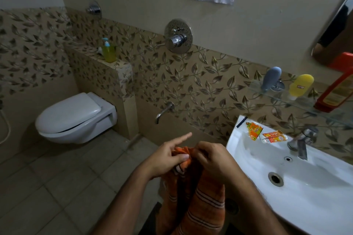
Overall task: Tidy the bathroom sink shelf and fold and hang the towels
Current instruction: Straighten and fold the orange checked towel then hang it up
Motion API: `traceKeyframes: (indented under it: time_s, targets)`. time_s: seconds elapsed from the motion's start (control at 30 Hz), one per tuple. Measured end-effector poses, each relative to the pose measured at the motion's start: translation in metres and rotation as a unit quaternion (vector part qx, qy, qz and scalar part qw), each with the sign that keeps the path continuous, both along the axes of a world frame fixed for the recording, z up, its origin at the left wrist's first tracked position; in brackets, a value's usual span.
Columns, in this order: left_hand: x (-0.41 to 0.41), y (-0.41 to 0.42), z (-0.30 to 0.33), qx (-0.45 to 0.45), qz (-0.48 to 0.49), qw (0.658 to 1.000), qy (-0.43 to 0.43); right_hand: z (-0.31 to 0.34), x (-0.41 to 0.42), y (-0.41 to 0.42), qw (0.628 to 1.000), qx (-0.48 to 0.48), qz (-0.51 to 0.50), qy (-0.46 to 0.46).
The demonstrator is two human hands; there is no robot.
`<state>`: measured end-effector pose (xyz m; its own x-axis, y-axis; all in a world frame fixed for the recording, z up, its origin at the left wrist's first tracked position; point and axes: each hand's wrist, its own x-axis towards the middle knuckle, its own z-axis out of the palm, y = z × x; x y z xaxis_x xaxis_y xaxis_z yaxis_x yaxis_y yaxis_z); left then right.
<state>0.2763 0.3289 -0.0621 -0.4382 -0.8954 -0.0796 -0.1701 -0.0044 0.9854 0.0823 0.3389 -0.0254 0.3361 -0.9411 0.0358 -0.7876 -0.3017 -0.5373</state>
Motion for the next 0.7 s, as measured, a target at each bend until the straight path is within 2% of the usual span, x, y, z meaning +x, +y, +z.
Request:
traceKeyframes:
  time_s: [0.1, 0.23, 0.47, 0.7]
  targets:
    - [-0.01, -0.002, 0.002, -0.017, -0.013, 0.999, -0.024, 0.004, 0.0, 0.003, 1.0, 0.005, 0.025, -0.003]
    - [-0.014, -0.009, -0.006, -0.049, 0.071, 0.995, -0.049, 0.004, -0.007, 0.006, 1.0, 0.024, -0.006, -0.004]
    - [-0.011, -0.016, 0.005, -0.128, 0.199, 0.959, -0.157, 0.007, -0.026, 0.008, 0.982, 0.174, -0.064, -0.043]
    - [0.008, -0.025, 0.009, -0.132, 0.234, 0.941, -0.207, 0.007, -0.038, 0.005, 0.988, 0.125, -0.071, 0.059]
